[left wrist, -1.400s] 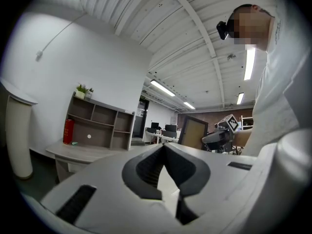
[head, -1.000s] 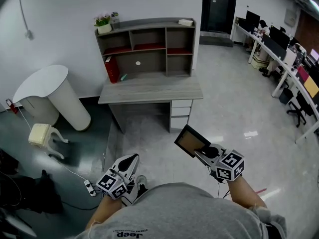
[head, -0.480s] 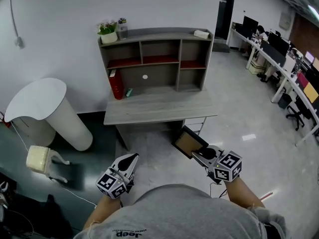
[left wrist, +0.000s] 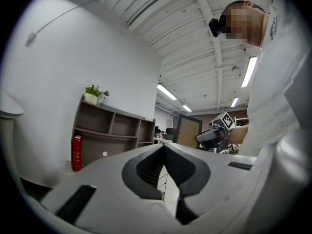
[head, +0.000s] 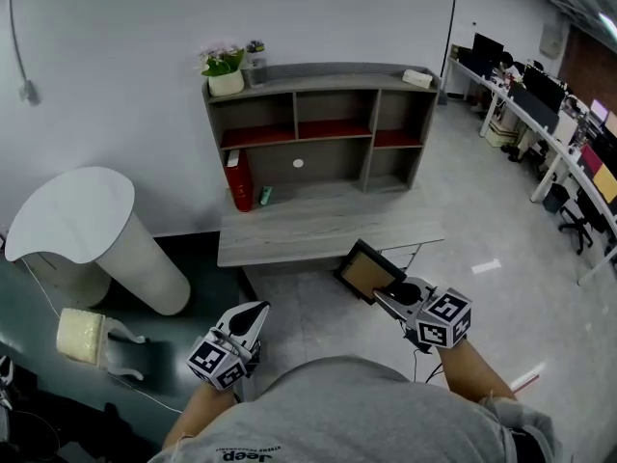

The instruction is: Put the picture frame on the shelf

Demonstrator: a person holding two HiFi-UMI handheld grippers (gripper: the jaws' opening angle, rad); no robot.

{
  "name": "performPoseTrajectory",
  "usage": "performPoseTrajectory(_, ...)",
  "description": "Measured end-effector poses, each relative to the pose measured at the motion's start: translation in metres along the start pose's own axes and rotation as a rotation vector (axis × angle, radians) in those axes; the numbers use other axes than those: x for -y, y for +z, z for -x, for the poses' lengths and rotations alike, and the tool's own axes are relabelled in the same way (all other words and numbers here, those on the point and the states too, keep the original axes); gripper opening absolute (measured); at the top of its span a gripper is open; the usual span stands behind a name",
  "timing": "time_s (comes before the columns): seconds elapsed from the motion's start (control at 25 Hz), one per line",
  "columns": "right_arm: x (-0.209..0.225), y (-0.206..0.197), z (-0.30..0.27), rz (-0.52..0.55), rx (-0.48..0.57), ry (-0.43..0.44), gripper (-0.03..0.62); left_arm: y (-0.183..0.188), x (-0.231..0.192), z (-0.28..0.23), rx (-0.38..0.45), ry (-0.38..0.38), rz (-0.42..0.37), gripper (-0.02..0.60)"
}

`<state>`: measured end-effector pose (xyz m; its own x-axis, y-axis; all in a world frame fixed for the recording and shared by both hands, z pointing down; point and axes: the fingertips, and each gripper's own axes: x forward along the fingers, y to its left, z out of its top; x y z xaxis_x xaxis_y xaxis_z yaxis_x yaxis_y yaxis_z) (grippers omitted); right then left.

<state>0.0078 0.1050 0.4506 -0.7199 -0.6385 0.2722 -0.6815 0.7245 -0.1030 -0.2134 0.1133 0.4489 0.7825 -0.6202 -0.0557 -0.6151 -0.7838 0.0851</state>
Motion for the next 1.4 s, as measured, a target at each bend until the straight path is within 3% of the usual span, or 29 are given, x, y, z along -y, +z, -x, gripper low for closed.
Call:
performPoseTrajectory(0.36,0.036,-0.001,-0.043,-0.042,-0.009,0.02,0.077,-0.013,-0.042,-0.014,-0.016,0.026,0.02,0.009)
performPoseTrajectory(0.68,0.1,0.01,-0.1,-0.043,0.004,0.132,0.077,-0.017,-0.082,-0.049,-0.038,0.137,-0.001,0.009)
performPoseTrajectory(0.96,0.199,0.04,-0.153,-0.012,0.012,0.23,0.077,-0.009,-0.133,-0.136,-0.011,0.235,-0.001,0.009)
performPoseTrajectory(1.4,0.338,0.088,-0.2,0.031,0.016,0.321,0.077,0.01,-0.197,-0.28,0.024,0.294,-0.013,0.009)
